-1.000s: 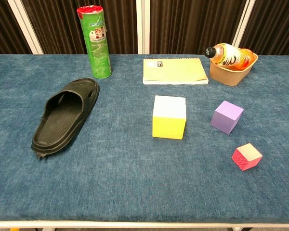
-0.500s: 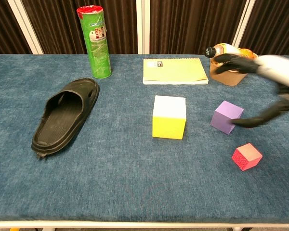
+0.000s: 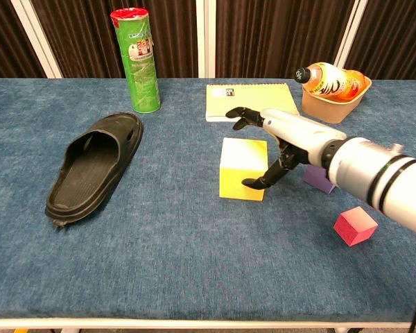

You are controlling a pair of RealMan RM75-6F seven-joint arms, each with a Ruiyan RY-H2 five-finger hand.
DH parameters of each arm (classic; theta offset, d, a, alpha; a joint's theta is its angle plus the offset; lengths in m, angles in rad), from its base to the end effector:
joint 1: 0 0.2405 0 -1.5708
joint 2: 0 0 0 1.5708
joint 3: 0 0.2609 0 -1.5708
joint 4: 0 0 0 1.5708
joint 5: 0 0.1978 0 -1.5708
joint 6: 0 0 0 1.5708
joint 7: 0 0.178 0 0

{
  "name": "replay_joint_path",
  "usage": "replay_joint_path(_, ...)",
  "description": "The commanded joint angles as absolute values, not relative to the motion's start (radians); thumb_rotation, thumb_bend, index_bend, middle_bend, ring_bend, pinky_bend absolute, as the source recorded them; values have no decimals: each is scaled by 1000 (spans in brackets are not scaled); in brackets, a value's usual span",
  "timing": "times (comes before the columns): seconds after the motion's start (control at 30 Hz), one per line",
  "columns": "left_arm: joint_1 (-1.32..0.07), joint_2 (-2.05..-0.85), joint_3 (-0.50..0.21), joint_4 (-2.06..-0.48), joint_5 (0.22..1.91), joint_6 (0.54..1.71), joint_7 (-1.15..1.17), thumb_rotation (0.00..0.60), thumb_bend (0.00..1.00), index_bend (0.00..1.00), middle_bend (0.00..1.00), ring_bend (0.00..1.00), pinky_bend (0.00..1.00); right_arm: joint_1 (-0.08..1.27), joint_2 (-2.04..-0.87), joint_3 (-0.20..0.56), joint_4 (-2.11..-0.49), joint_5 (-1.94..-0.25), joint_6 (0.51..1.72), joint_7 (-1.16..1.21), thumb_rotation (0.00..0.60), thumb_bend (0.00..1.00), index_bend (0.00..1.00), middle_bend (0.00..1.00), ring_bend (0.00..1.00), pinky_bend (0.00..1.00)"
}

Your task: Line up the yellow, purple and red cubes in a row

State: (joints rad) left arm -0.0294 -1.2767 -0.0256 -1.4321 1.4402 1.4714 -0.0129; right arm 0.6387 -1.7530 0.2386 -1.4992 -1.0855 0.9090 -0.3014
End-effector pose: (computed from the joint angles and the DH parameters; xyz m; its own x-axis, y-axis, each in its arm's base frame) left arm -0.3542 0.1914 0.1346 0.3965 0.0597 0.9161 0.9098 0.1079 -0.4008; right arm -0.1221 -0.3298 -0.0820 0.1797 -0.4409 0.8794 -0.9585 -0.2796 0.0557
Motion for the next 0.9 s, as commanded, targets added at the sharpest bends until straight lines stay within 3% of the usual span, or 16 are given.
replay_joint_path(0.03, -28, -1277, -26, -1429, 1439, 1471, -16, 600, 59, 135, 155, 107, 157, 660, -1778, 244, -1463, -1046, 899, -322, 600, 173, 29, 120, 0, 0)
replay_joint_path(0.27, -29, -1275, -27, -1430, 1440, 1471, -13, 600, 59, 135, 156, 107, 157, 675, -1805, 250, -1426, -1091, 907, -240, 600, 327, 71, 334, 39, 0)
replay_joint_path(0.53, -26, -1270, -28, -1436, 1440, 1476, -8, 600, 59, 135, 156, 107, 157, 739, -1843, 282, -1397, -1130, 884, -201, 600, 327, 82, 334, 39, 0)
replay_joint_path(0.9, -10, -1265, -23, -1435, 1428, 1480, -9, 600, 59, 135, 156, 107, 157, 867, -1987, 331, -1157, -1091, 836, -235, 600, 327, 83, 304, 25, 0)
